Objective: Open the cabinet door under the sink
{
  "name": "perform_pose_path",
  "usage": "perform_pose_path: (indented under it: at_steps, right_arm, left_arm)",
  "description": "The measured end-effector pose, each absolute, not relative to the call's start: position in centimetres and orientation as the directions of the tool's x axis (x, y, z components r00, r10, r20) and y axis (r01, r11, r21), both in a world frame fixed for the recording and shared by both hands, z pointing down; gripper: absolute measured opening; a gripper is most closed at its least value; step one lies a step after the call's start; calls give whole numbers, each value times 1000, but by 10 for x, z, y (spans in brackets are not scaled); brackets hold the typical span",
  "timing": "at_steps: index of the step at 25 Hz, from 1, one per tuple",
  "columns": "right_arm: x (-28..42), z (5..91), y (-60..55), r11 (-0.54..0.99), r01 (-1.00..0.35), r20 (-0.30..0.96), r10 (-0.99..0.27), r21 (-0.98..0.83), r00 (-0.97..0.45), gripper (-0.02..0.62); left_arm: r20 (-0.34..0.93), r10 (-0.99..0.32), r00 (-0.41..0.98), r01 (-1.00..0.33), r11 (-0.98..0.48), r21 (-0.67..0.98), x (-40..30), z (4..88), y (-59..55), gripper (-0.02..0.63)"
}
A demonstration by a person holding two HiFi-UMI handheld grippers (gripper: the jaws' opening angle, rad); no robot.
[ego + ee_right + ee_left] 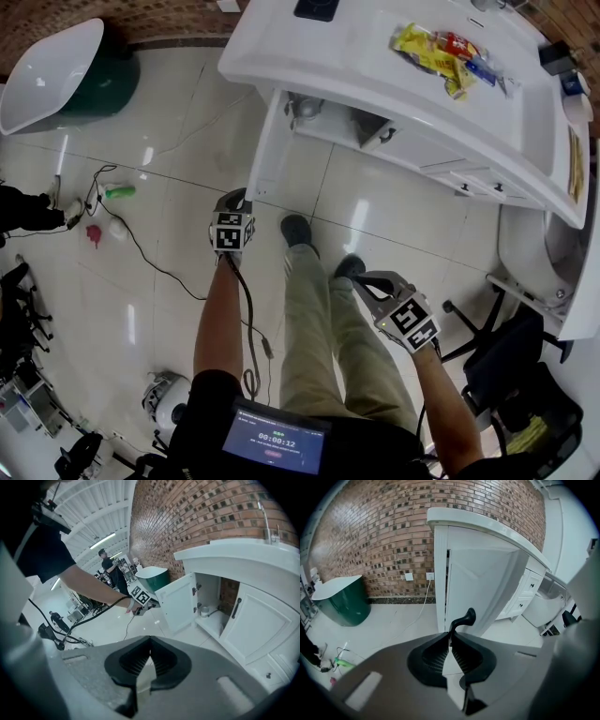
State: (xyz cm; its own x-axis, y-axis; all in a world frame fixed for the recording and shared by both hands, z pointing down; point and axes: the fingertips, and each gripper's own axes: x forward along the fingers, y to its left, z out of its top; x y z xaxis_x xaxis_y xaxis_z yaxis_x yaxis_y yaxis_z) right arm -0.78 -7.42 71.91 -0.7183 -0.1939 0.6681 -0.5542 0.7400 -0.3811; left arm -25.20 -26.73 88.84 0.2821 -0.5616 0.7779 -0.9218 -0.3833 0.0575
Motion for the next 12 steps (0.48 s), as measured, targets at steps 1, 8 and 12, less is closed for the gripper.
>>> perform_pose_path:
  at_steps: [1, 8, 12]
  right_arm:
    - [-8, 719, -74, 742, -551, 667, -192, -381, -720, -9]
    - [0, 721, -74, 737, -561, 676, -195, -376, -710, -9]
    - [5, 723, -71, 735, -564, 681, -195, -375, -706, -9]
  left_arm:
    - [781, -556, 285, -919, -389, 58, -255, 888, -268, 37]
    - [788, -540, 295, -917, -392, 75, -264, 888, -273, 55]
    - [788, -543, 289, -921, -382, 75, -269, 889, -274, 67]
